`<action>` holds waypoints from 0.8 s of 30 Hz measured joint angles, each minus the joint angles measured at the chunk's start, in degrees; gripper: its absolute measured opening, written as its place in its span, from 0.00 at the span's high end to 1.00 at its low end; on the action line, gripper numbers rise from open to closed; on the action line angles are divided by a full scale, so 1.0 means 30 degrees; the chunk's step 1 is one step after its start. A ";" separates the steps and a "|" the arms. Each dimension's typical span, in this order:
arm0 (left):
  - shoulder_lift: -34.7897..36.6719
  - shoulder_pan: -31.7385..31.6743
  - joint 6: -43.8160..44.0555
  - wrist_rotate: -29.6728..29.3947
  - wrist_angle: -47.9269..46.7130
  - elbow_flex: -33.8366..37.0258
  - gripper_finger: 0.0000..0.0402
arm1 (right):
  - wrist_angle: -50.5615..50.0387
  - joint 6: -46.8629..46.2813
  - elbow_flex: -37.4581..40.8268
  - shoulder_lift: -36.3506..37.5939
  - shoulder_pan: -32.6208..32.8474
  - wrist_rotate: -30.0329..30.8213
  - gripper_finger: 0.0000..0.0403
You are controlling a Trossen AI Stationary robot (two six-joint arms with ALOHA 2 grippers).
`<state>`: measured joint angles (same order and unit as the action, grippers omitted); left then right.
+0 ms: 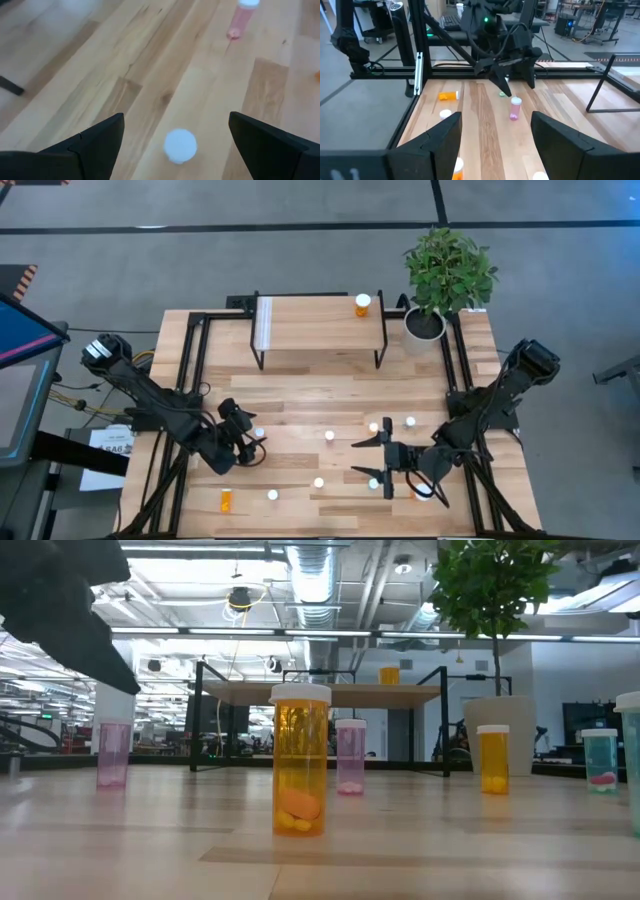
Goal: Pick and place medicine bottles onto shelf by color
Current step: Put the top right small blue pill bottle on the shelf
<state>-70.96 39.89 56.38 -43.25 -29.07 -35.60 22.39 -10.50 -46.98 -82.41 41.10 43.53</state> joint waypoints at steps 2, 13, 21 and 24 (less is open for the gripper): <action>0.0185 0.0012 0.0011 -0.0007 0.0050 0.0016 0.14 | -0.0392 -0.0022 -0.0029 0.0076 0.0003 0.0001 0.35; 0.0204 0.0012 -0.1289 -0.1357 0.1460 -0.0588 0.14 | -2.0531 -1.4767 -0.4073 0.3389 0.0472 0.2394 0.35; 0.0204 -0.0055 -0.4326 -0.2060 0.4157 -0.0588 0.14 | -2.9788 -2.5054 -0.2613 0.3352 -0.0245 -0.3806 0.35; 0.0204 -0.0246 -0.4781 -0.2078 0.4831 -0.0588 0.14 | -2.9638 -2.5429 -0.1588 0.3794 -0.0507 -0.5274 0.36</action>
<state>-70.35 39.15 42.04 -49.48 -14.58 -37.36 -66.53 -86.79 -51.74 -71.03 39.58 27.71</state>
